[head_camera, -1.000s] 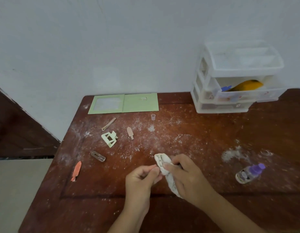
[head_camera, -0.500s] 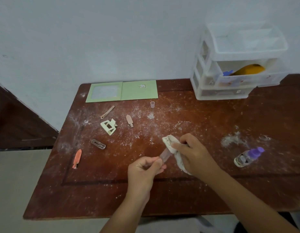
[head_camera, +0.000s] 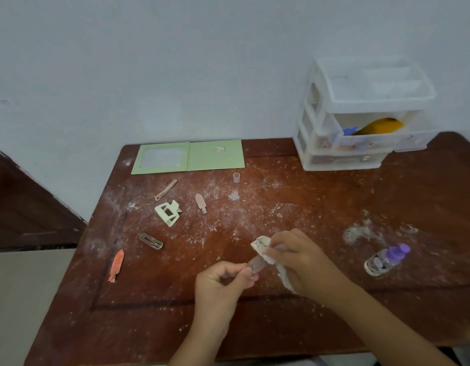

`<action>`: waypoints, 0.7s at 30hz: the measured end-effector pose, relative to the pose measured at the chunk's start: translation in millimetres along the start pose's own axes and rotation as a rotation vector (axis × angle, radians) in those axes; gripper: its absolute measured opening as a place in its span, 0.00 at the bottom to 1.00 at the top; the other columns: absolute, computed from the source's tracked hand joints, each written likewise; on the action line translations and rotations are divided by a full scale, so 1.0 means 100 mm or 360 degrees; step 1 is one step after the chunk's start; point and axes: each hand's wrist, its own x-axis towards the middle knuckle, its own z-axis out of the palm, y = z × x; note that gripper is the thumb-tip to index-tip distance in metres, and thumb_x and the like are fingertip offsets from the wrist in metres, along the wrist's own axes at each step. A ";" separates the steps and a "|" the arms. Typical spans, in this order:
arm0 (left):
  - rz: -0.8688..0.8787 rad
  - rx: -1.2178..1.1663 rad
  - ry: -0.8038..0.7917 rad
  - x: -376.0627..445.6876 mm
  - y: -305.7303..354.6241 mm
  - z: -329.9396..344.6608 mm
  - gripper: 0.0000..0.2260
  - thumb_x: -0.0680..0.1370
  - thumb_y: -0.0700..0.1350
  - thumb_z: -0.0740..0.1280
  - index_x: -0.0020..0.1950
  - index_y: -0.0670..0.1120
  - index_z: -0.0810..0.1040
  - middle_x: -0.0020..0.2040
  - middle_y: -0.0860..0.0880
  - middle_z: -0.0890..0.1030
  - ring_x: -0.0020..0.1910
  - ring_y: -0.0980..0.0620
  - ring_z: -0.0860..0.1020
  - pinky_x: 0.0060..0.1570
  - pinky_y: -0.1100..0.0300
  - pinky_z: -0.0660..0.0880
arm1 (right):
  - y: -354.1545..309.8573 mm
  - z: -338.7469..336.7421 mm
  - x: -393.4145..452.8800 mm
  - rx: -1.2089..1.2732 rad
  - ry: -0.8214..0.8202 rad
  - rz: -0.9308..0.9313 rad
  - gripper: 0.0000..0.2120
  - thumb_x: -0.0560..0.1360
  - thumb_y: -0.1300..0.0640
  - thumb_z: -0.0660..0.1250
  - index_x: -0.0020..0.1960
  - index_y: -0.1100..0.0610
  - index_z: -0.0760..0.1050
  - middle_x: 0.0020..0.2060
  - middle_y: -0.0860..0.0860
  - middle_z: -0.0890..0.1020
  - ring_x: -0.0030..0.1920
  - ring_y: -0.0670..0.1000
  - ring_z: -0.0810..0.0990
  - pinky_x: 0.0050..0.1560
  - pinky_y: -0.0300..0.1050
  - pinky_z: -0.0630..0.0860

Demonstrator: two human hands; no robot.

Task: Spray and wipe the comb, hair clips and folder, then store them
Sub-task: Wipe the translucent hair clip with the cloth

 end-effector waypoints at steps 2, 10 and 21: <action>0.0022 -0.0020 -0.0020 0.00 0.00 -0.01 0.17 0.69 0.26 0.66 0.27 0.46 0.81 0.26 0.46 0.82 0.29 0.54 0.81 0.31 0.66 0.78 | -0.12 0.05 -0.01 0.0072 0.0017 -0.0066 0.15 0.75 0.65 0.52 0.48 0.61 0.78 0.45 0.50 0.71 0.41 0.48 0.67 0.38 0.36 0.69; 0.0015 -0.0150 -0.0007 0.00 0.03 -0.01 0.19 0.69 0.25 0.65 0.24 0.44 0.80 0.25 0.45 0.82 0.28 0.53 0.81 0.29 0.66 0.78 | -0.07 -0.01 0.04 0.0048 0.0245 -0.0043 0.13 0.71 0.65 0.56 0.49 0.59 0.77 0.46 0.50 0.73 0.42 0.47 0.68 0.43 0.36 0.69; 0.0276 0.0464 -0.0015 0.06 -0.10 -0.10 0.20 0.69 0.35 0.72 0.29 0.61 0.81 0.31 0.54 0.84 0.32 0.56 0.81 0.38 0.62 0.78 | 0.11 -0.02 -0.07 0.0524 0.0467 0.0705 0.14 0.72 0.65 0.59 0.52 0.55 0.78 0.48 0.40 0.76 0.50 0.33 0.72 0.46 0.22 0.68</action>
